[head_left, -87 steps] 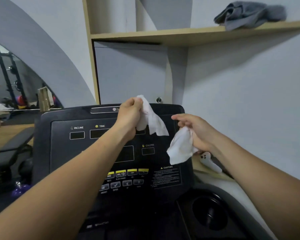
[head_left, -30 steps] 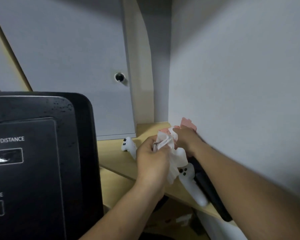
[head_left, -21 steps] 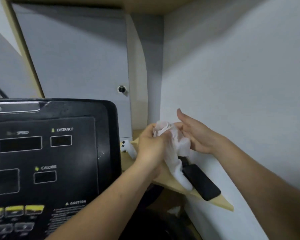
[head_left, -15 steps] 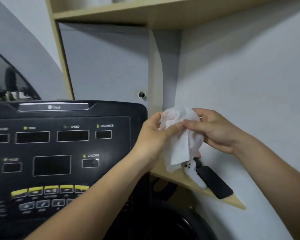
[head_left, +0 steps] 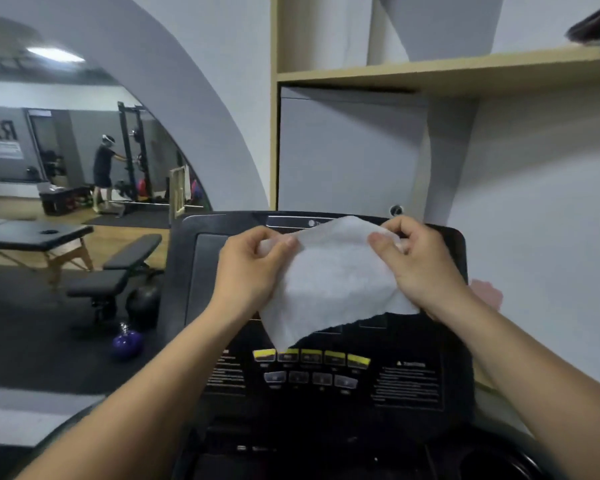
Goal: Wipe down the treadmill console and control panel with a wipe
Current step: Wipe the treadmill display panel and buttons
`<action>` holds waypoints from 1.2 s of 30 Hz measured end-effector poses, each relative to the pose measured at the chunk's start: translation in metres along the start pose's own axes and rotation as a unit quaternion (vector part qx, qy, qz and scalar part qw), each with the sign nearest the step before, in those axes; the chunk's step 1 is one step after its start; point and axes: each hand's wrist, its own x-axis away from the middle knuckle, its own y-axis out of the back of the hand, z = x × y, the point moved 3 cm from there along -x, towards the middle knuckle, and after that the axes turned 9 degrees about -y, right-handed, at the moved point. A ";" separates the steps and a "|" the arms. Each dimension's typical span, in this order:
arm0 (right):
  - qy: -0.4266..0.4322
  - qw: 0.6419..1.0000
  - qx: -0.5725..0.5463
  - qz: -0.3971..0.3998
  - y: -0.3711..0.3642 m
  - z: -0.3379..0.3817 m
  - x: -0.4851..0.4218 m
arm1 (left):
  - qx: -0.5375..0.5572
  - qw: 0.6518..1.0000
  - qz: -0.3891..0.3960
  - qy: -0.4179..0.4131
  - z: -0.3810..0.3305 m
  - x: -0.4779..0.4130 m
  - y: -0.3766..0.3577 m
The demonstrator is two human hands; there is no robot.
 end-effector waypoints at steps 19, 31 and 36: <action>0.139 0.891 0.392 -0.182 -0.125 0.015 -0.028 | -0.441 0.844 -0.088 -0.291 0.069 -0.069 0.052; 0.365 0.782 0.501 -0.058 -0.179 0.010 -0.009 | -0.472 0.808 -0.004 -0.352 0.081 -0.049 0.047; 0.292 0.796 0.529 0.021 -0.191 -0.002 -0.030 | -0.490 0.809 0.064 -0.318 0.095 -0.039 0.054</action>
